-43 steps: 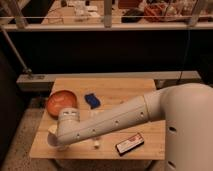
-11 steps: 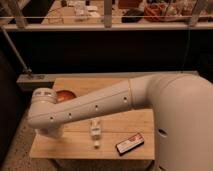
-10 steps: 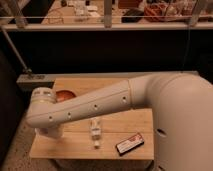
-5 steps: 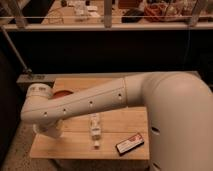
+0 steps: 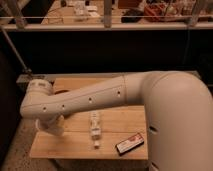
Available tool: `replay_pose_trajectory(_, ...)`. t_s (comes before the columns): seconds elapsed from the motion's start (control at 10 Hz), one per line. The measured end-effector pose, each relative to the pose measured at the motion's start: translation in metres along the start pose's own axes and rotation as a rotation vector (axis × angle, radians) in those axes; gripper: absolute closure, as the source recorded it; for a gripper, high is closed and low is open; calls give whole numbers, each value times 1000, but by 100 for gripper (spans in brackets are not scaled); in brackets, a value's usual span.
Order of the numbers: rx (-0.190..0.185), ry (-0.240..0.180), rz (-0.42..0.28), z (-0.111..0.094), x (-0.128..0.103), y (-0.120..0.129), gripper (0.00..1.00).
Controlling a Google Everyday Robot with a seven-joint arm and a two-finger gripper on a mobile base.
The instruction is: Place the ceramic cup in the ceramic bowl
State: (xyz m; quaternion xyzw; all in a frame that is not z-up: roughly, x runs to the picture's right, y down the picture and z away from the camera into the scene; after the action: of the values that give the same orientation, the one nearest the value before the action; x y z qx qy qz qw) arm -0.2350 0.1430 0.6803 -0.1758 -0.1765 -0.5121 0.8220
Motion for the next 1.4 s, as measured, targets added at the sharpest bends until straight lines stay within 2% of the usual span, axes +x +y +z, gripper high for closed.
replay_pose_trajectory(0.3, -21, -4, 4, 2, 13, -3, 89)
replay_pose_trajectory(0.6, -32, -1, 3, 3, 20, -10, 90)
replay_pose_trajectory(0.8, -40, 5, -17, 2, 33, -13, 90)
replay_pose_trajectory(1.0, -46, 5, -37, -1, 35, -17, 90)
replay_pose_trajectory(1.2, -52, 12, -51, -3, 39, -23, 99)
replay_pose_trajectory(1.4, -49, 16, -72, -4, 44, -30, 100)
